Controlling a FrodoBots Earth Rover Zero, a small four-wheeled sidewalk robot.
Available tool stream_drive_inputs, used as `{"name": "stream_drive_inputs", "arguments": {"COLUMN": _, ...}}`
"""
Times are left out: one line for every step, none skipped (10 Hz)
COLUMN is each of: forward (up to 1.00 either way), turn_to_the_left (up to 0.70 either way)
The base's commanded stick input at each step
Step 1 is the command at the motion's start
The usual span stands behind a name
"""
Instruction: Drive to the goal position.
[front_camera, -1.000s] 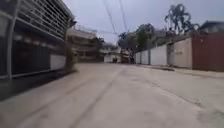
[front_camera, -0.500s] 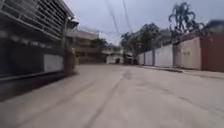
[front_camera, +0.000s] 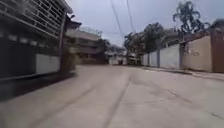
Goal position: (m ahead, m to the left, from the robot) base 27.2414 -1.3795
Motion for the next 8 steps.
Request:
{"name": "stream_drive_inputs", "arguments": {"forward": 1.00, "turn_to_the_left": -0.35}}
{"name": "stream_drive_inputs", "arguments": {"forward": 1.00, "turn_to_the_left": -0.19}}
{"name": "stream_drive_inputs", "arguments": {"forward": 1.00, "turn_to_the_left": 0.00}}
{"name": "stream_drive_inputs", "arguments": {"forward": 1.00, "turn_to_the_left": 0.00}}
{"name": "stream_drive_inputs", "arguments": {"forward": 1.00, "turn_to_the_left": 0.00}}
{"name": "stream_drive_inputs", "arguments": {"forward": 1.00, "turn_to_the_left": 0.00}}
{"name": "stream_drive_inputs", "arguments": {"forward": 1.00, "turn_to_the_left": 0.00}}
{"name": "stream_drive_inputs", "arguments": {"forward": 1.00, "turn_to_the_left": 0.00}}
